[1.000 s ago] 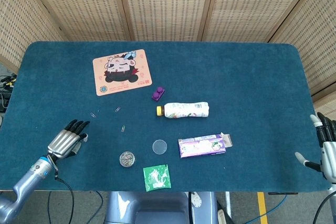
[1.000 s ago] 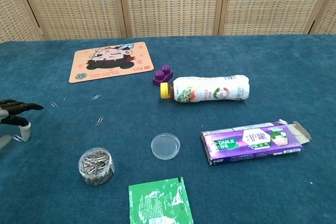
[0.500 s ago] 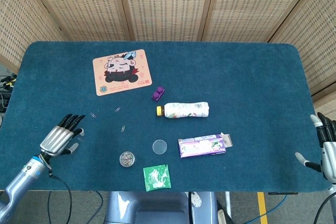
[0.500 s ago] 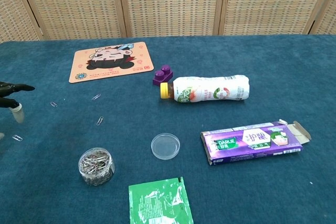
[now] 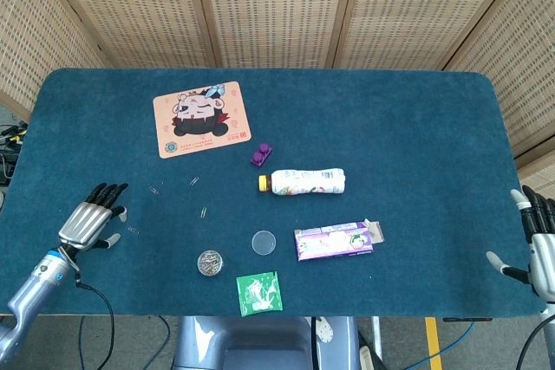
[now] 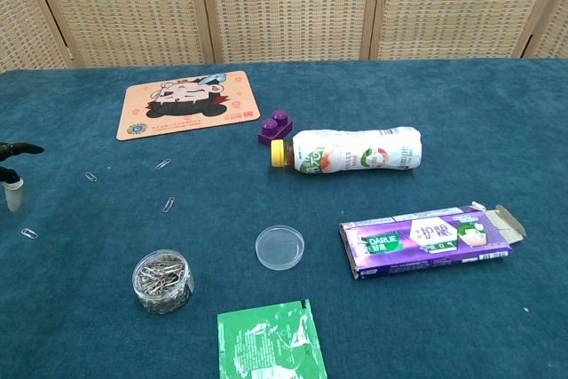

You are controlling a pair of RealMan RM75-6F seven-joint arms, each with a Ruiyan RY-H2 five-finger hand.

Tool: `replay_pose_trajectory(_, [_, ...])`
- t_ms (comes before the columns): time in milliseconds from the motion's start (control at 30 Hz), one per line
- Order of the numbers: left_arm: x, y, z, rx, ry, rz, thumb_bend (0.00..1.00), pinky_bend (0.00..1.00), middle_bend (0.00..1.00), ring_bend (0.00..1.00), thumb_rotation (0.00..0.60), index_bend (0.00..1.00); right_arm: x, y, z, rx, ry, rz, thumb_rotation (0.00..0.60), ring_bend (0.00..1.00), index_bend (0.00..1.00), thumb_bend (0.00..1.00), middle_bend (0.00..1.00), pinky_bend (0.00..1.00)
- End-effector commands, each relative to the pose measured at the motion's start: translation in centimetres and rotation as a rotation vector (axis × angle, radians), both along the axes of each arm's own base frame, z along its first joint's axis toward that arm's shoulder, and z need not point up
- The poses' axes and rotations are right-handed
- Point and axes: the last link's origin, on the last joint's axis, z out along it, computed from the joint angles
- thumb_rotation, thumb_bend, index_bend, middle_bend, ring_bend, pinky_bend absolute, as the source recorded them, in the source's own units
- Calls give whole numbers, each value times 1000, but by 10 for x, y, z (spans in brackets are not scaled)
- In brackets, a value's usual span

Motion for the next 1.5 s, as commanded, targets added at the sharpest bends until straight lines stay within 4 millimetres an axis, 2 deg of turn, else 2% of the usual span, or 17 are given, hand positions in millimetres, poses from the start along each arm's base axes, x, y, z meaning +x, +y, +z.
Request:
replay_pose_trajectory(33, [0,1,-1,1,7,-2,291,0,0,0,600,469,0,0,0,0,0,0,600,0,0,0,0,0])
replay_pose_trajectory(233, [5,1,-11,-20,-3,3,312,0,0,0,600,481,0,0,0,1,-1,-3,600,0,0,0,0,0])
replay_pose_trajectory(533, [11,2,-15,-23,-2,-12,362,0,0,0,600,508,0,0,0,2,-1,-2,600,0,0,0,0,0])
replay_pose_trajectory(1500, [10,2,-32,-49,22,-7,383,0,0,0,600,518,-2,-1,0,7,-2,-7,600,0,0,0,0,0])
